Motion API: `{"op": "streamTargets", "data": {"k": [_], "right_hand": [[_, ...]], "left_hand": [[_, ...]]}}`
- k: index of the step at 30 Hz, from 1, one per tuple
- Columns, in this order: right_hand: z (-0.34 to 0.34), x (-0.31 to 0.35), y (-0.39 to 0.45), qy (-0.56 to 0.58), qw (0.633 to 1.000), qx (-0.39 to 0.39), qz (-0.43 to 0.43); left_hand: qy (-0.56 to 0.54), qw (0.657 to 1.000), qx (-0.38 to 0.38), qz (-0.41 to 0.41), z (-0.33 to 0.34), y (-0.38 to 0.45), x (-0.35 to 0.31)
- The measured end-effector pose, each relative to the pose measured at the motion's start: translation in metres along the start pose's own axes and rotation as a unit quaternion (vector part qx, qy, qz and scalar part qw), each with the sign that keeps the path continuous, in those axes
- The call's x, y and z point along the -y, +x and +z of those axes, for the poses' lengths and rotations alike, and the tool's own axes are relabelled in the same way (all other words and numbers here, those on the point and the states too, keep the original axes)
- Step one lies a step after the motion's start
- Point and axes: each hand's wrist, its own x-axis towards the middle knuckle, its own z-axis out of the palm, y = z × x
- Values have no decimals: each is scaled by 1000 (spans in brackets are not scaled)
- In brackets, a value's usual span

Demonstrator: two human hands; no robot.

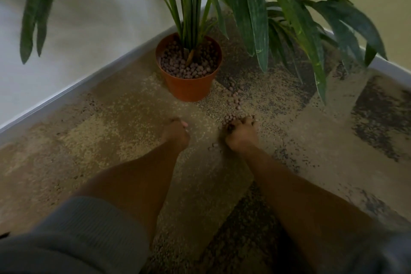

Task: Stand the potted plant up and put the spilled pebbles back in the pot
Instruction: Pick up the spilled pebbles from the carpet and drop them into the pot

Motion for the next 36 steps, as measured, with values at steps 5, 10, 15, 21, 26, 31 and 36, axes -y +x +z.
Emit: {"op": "streamTargets", "data": {"k": [5, 10, 15, 21, 26, 31, 36], "right_hand": [[1, 0, 2, -8, 999, 5, -32], [-1, -8, 3, 0, 999, 1, -37], [4, -15, 3, 8, 999, -18, -38], [6, -25, 7, 8, 998, -2, -57], [10, -30, 4, 12, 997, 17, -77], [10, -23, 2, 24, 995, 24, -94], [10, -11, 1, 60, 995, 25, -71]], "left_hand": [[-22, 1000, 12, 9, 5, -1, -4], [-30, 987, 88, 131, 14, -9, -15], [-9, 969, 110, 221, 15, -13, -31], [7, 951, 157, 265, 28, -18, -33], [41, 947, 147, 283, 32, -21, -35], [53, 933, 194, 298, 34, -21, -33], [57, 919, 259, 294, 32, -21, -27]]}}
